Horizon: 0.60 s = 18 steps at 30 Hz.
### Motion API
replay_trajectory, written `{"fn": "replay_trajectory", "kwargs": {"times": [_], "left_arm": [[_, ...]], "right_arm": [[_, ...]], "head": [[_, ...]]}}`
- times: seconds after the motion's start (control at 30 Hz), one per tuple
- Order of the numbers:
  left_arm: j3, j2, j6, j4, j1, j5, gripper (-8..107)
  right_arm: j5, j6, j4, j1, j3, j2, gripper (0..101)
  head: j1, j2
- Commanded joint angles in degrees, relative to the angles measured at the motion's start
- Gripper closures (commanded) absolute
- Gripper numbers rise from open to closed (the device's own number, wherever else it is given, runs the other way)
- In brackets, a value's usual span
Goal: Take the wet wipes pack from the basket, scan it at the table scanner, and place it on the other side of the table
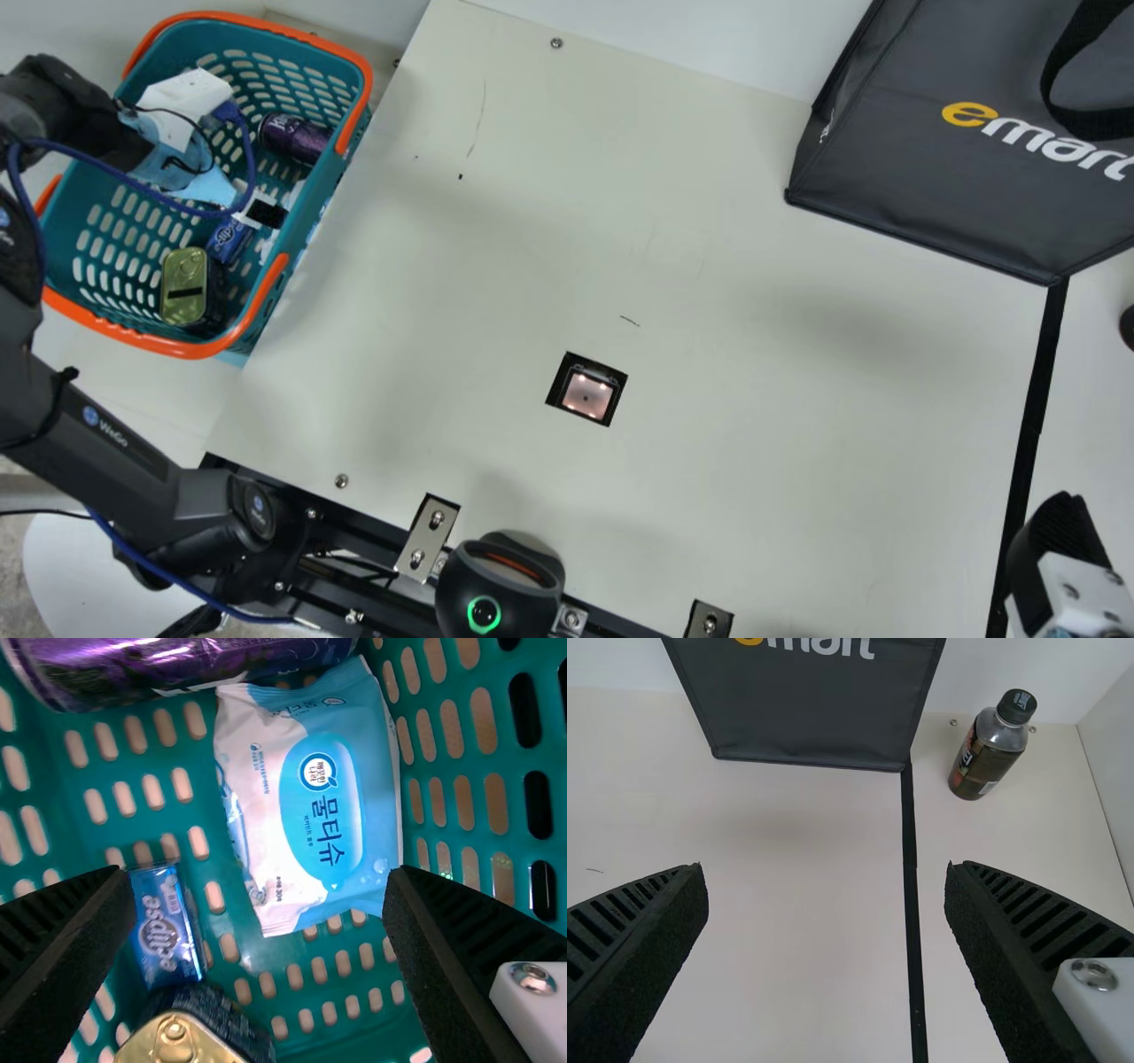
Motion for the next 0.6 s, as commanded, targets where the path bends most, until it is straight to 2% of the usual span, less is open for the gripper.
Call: {"fn": "replay_trajectory", "kwargs": {"times": [0.0, 0.57], "left_arm": [[0.2, 0.6, 0.7, -0.4, -0.2, 0.0, 9], [1.7, 4.2, 4.6, -3.7, -1.2, -0.8, 9]], "right_arm": [[0.0, 0.0, 0.0, 0.0, 0.0, 0.0, 6], [0.1, 0.0, 0.0, 0.0, 0.0, 0.0, 6]], "head": [[-1.7, 0.1], [-1.7, 0.1]]}}
